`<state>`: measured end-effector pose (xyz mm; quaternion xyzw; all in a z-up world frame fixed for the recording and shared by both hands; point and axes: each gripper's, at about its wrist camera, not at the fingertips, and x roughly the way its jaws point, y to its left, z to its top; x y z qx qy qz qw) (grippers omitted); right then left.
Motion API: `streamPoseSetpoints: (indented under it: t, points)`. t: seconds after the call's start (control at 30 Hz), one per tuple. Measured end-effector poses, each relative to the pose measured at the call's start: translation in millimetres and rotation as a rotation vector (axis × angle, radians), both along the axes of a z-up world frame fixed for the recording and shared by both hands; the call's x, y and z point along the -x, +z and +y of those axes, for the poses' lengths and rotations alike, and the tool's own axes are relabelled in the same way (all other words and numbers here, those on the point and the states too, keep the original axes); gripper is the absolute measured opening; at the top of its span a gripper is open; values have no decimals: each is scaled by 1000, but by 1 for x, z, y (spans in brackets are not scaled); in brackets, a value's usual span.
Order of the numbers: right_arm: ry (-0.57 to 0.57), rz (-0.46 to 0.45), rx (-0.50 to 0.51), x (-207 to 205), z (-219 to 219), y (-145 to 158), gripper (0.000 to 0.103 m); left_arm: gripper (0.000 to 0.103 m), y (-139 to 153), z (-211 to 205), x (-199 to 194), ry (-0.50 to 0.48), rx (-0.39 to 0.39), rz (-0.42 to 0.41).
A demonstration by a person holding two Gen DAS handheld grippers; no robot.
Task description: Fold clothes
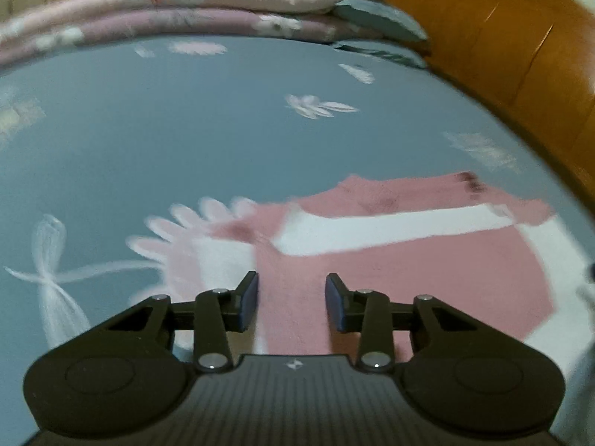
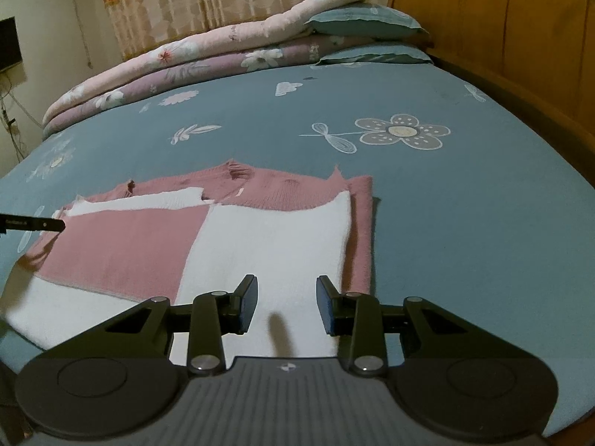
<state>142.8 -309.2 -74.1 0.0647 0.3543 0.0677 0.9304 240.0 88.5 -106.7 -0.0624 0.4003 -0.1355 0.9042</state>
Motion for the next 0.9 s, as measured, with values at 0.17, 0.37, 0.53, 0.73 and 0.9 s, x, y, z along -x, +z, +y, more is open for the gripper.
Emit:
streamPoseSetpoints:
  t: [0.17,0.37,0.53,0.73,0.9]
  points:
    - [-20,-11,-45,-9,-13,3,39,32,0,4,0,23,14,-7]
    - [-47,-15,-108,-24,-32,3,45,31,0,1,-17,38,22,-2]
    - [-46,91,-211,-64,-55,-25,43,28,-1,0,-19,55,41,-3]
    - [-17,58,-187,-69,-45,-19,9,5,10,2,-1,85,-19,-58]
    - [21,28,-114,-74,-36,0,9,5,17,9,2,85,-24,-61]
